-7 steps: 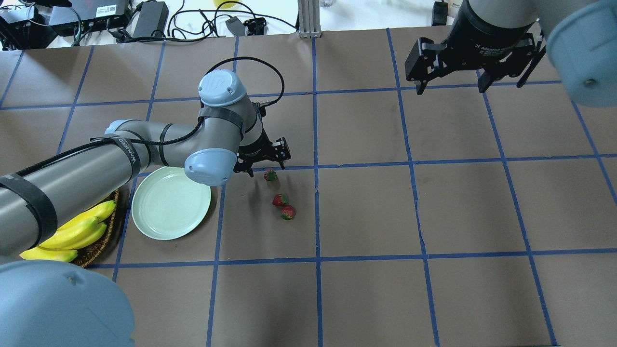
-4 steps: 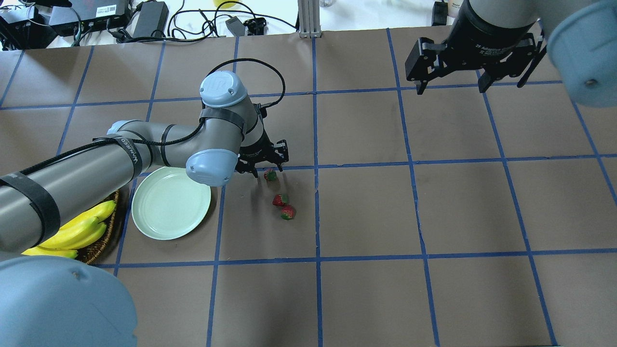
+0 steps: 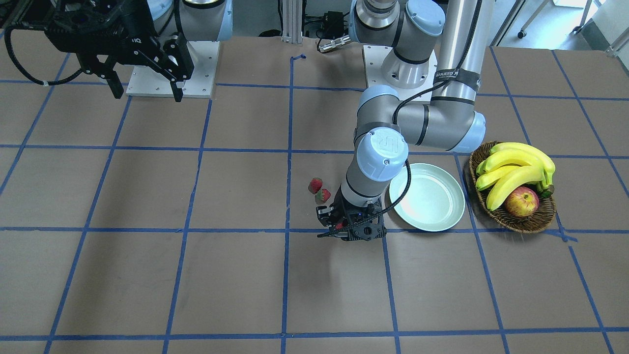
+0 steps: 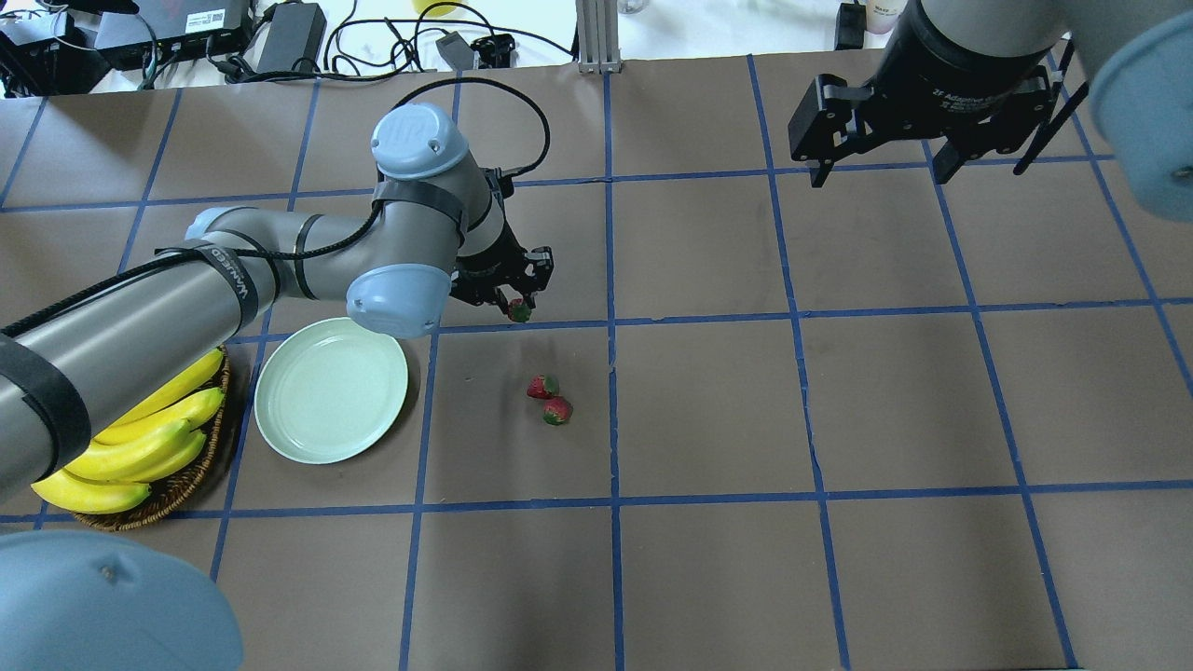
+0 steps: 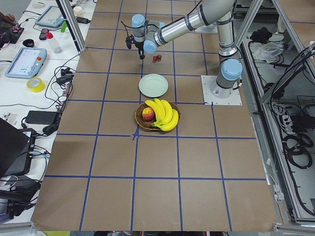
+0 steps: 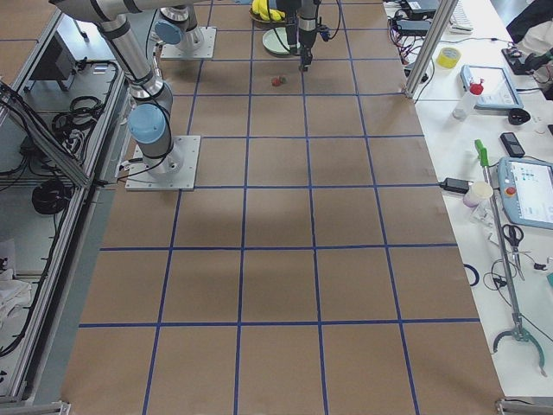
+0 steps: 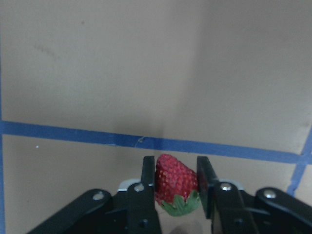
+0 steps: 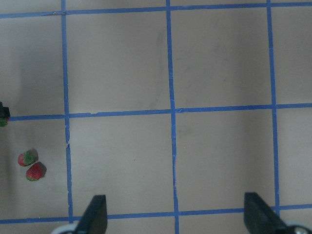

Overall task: Collect all strawberries into plate
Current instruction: 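Carry the strawberry over the plate and open the left gripper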

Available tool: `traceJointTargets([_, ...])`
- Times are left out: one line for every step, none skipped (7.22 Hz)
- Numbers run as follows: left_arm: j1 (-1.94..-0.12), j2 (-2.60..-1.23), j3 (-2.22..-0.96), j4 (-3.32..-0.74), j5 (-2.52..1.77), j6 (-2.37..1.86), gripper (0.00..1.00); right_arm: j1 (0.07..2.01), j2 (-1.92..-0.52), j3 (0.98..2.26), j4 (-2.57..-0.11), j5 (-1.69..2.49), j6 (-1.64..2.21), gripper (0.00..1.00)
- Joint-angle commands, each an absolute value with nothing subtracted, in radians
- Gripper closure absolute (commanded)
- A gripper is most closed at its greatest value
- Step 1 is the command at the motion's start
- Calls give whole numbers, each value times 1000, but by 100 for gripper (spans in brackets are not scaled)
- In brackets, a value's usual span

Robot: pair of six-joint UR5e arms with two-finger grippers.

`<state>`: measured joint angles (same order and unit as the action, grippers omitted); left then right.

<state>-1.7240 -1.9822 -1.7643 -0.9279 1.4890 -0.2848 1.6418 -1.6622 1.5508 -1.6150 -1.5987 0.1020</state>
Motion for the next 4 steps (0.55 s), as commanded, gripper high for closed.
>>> traceJointTargets([-1656, -1912, -1668, -1134, 1613, -82, 100, 1641, -1663, 1551, -1614, -1592, 103, 0])
traceJointTargets([-1591, -1878, -1677, -1193, 1617, -2, 100, 1641, -1663, 1551, -1614, -1592, 103, 0])
traceJointTargets([-1519, -1858, -1692, -1241, 1653, 90, 100, 1641, -1663, 1551, -1612, -1594, 103, 0])
traceJointTargets([-1446, -1853, -1715, -1246, 1679, 204, 100, 1641, -1663, 1551, -1612, -1594, 103, 0])
